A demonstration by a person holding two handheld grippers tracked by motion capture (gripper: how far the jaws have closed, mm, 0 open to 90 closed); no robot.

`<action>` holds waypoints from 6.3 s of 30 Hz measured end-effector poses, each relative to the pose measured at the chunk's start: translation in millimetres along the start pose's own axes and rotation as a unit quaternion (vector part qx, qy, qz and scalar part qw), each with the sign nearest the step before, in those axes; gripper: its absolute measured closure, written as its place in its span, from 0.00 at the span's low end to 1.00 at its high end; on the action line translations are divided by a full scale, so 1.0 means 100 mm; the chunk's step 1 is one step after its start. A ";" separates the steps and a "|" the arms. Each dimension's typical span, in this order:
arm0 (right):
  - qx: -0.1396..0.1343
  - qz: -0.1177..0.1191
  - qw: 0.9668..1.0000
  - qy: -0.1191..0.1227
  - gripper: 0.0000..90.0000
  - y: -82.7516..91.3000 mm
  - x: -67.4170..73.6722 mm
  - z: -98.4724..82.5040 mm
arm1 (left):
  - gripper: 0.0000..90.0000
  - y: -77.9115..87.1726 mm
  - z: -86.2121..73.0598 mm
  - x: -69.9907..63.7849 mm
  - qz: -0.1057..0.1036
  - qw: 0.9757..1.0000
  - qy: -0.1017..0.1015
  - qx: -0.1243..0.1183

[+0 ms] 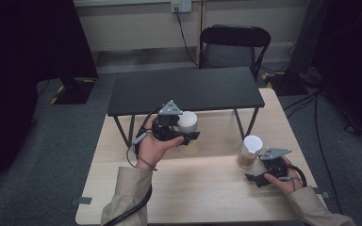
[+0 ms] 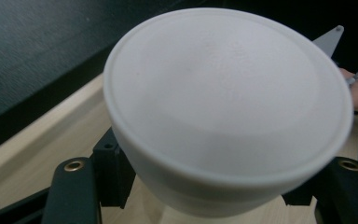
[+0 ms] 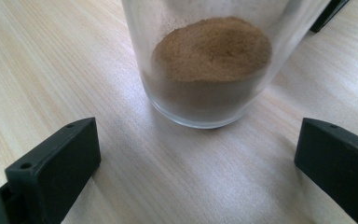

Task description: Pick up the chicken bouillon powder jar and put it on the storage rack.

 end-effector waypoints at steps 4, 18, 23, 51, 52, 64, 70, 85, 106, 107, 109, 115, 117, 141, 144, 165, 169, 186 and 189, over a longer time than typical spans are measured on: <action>0.000 0.000 1.000 0.000 0.00 0.00 0.00 0.00 | 0.38 0.04 0.06 0.04 0.003 1.000 0.003 -0.002; 0.000 0.000 1.000 0.000 0.00 0.00 0.00 0.00 | 0.38 0.17 0.31 0.12 0.013 1.000 -0.002 0.000; 0.000 0.000 1.000 0.000 0.00 0.00 0.00 0.00 | 0.38 0.19 0.38 0.14 0.018 1.000 -0.002 -0.001; 0.000 0.000 1.000 0.000 0.00 0.00 0.00 0.00 | 0.38 0.32 0.75 0.33 0.044 0.999 0.004 -0.005; 0.000 0.000 1.000 0.000 0.00 0.00 0.00 0.00 | 0.38 0.32 0.76 0.34 0.045 0.999 0.004 -0.006; 0.000 0.000 1.000 0.000 0.00 0.00 0.00 0.00 | 0.38 0.25 0.86 0.49 0.068 0.998 0.013 0.002; 0.000 0.000 1.000 -0.001 0.00 0.00 0.00 0.00 | 0.38 0.21 0.88 0.56 0.074 0.997 0.021 0.003; 0.001 0.002 1.000 0.000 0.00 0.00 -0.01 0.01 | 0.38 0.12 0.90 0.64 0.104 0.994 0.035 0.011; 0.001 0.002 1.000 0.001 0.00 0.00 -0.01 0.01 | 0.37 0.08 0.89 0.63 0.114 0.992 0.046 0.008; 0.001 0.002 1.000 0.001 0.00 0.00 -0.01 0.01 | 0.37 0.08 0.88 0.63 0.114 0.992 0.047 0.007; 0.001 0.002 1.000 0.001 0.00 0.00 -0.01 0.01 | 0.36 0.08 0.88 0.62 0.118 0.992 0.048 0.005; 0.001 0.002 1.000 0.001 0.00 0.00 -0.01 0.01 | 0.24 0.07 0.87 0.59 0.127 0.990 0.056 0.007; 0.001 0.002 1.000 0.001 0.00 0.00 -0.01 0.01 | 0.21 0.07 0.87 0.58 0.130 0.990 0.058 0.009; 0.001 0.002 1.000 0.001 0.00 0.00 -0.01 0.01 | 0.01 0.09 0.69 0.38 0.142 0.987 0.072 0.004; 0.001 0.002 1.000 0.001 0.00 0.00 -0.01 0.01 | 0.02 0.09 0.65 0.35 0.140 0.988 0.069 0.003; 0.001 0.002 1.000 0.001 0.00 0.00 -0.01 0.01 | 0.03 0.07 0.40 0.18 0.127 0.990 0.068 -0.009; 0.001 0.002 1.000 0.001 0.00 0.00 -0.01 0.01 | 0.03 0.07 0.35 0.15 0.123 0.990 0.068 -0.008; 0.001 0.002 1.000 0.001 0.00 0.00 -0.01 0.01 | 0.03 0.00 0.09 0.03 0.106 0.992 0.070 -0.018; 0.001 0.002 1.000 0.001 0.00 0.00 -0.01 0.01 | 0.03 -0.01 0.05 0.03 0.097 0.992 0.075 -0.024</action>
Point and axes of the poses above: each handheld gripper's, and its own axes: y roughly backward along the jaws, z roughly out of its top, x roughly to its left, the point moved 4 cm from there along -y, roughly forward along the jaws, and after that the axes turned 13 degrees about -y, right-handed, at the moved point
